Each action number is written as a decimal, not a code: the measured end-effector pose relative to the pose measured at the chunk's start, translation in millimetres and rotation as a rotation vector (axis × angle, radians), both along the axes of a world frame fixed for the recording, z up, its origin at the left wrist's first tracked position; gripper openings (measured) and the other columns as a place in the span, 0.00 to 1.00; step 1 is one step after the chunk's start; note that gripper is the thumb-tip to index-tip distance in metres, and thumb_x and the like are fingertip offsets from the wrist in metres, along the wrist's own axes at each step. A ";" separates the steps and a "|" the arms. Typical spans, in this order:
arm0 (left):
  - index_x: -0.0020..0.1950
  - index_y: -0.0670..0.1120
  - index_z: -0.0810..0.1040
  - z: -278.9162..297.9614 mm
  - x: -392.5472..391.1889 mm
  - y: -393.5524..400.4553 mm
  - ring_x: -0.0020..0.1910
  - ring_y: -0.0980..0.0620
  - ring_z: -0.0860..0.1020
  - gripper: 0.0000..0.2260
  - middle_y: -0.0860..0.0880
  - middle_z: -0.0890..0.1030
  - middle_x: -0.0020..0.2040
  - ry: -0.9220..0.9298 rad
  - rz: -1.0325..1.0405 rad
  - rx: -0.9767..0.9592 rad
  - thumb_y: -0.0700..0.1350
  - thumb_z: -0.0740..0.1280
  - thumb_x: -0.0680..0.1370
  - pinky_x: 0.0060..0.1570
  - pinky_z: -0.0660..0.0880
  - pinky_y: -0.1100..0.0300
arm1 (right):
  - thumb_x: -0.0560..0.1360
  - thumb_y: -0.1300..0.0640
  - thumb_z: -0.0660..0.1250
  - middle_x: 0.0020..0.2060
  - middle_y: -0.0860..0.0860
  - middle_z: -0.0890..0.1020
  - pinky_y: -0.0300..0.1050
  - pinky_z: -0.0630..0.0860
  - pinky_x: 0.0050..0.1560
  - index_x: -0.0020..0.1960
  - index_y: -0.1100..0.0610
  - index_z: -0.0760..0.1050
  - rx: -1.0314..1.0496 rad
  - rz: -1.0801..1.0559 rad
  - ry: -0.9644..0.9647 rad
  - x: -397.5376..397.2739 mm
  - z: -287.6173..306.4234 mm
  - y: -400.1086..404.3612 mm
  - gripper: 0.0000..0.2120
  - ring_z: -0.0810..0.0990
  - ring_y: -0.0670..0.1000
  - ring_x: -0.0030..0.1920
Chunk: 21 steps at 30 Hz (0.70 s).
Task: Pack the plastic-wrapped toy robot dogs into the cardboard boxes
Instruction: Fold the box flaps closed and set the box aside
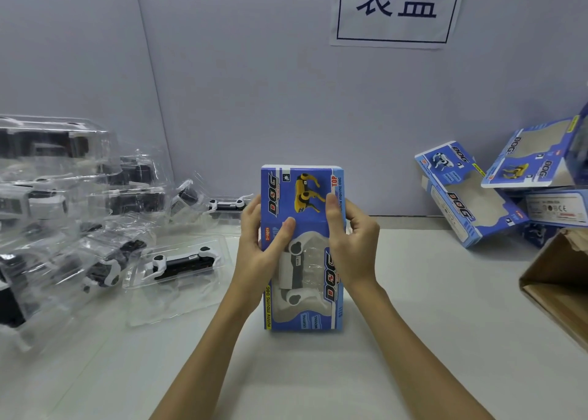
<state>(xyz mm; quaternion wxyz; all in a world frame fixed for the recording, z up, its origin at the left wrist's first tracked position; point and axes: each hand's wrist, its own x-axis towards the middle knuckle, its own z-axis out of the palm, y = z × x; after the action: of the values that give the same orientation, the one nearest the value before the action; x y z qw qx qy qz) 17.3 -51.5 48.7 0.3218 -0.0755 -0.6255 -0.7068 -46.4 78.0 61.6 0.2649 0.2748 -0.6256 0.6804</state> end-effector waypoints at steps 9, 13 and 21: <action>0.57 0.68 0.78 -7.1 -5.7 0.6 0.58 0.48 0.83 0.12 0.49 0.81 0.63 0.081 0.201 -0.113 0.59 0.74 0.75 0.48 0.82 0.61 | 0.81 0.45 0.66 0.59 0.48 0.82 0.32 0.80 0.47 0.66 0.52 0.72 0.040 -0.012 0.104 -3.6 -16.2 -8.0 0.17 0.84 0.48 0.58; 0.66 0.58 0.78 -19.6 -15.0 -3.3 0.68 0.43 0.72 0.12 0.46 0.66 0.69 0.118 0.476 -0.347 0.54 0.68 0.82 0.66 0.76 0.44 | 0.81 0.44 0.68 0.72 0.49 0.72 0.28 0.73 0.61 0.82 0.52 0.57 0.123 0.047 0.066 1.9 -30.1 -22.5 0.36 0.73 0.46 0.72; 0.75 0.56 0.67 -16.3 -13.9 -22.9 0.55 0.54 0.82 0.20 0.53 0.83 0.59 0.092 0.425 -0.069 0.48 0.67 0.84 0.55 0.81 0.55 | 0.80 0.46 0.69 0.73 0.40 0.74 0.45 0.83 0.58 0.82 0.45 0.58 0.172 0.325 -0.106 1.1 -30.0 -23.9 0.35 0.79 0.45 0.67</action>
<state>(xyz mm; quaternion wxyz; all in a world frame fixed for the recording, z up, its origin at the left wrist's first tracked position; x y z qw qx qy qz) 3.4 -74.4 32.4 0.4887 0.0150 -0.6359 -0.5971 -45.3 54.2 31.7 0.0940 0.3577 -0.6417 0.6719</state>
